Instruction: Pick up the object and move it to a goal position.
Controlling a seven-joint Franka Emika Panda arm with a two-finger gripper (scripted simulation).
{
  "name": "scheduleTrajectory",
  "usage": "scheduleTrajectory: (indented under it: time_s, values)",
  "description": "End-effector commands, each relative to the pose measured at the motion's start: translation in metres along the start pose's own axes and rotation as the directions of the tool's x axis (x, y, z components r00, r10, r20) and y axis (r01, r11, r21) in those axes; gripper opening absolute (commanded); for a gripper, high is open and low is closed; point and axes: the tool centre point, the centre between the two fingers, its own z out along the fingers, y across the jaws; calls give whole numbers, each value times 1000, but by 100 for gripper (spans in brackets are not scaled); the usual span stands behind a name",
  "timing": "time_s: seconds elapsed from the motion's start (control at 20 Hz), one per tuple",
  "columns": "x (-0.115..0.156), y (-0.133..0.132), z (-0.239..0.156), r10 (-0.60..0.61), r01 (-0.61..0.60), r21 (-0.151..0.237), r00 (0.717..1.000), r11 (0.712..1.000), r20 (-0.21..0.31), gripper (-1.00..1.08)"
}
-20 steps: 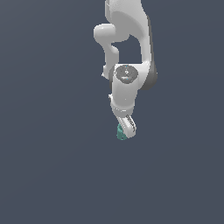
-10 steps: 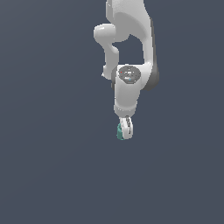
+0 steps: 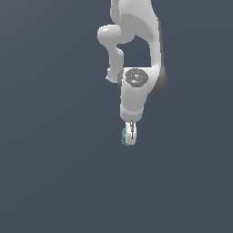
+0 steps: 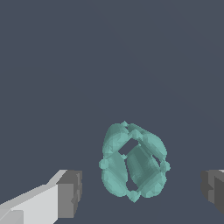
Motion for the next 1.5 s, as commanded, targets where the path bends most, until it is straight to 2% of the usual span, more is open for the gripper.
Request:
scheduleTrajectory:
  time_s: [0.0,0.4,0.85,1.1,1.15,1.45]
  values:
    - [-1,0,0,20,-20,1,1000,1000,0,100]
    - [-1,0,4,26,-26,1,1000,1000,0,100]
    - [-1,1,43,30,-30,1,1000,1000,-1,100]
    - [-1,0,50,31,-31,1,1000,1000,-1,100]
    - [-1,0,50,31,-31,1,1000,1000,-1,-100]
    - [-1,0,50,31,-31,1,1000,1000,-1,-100]
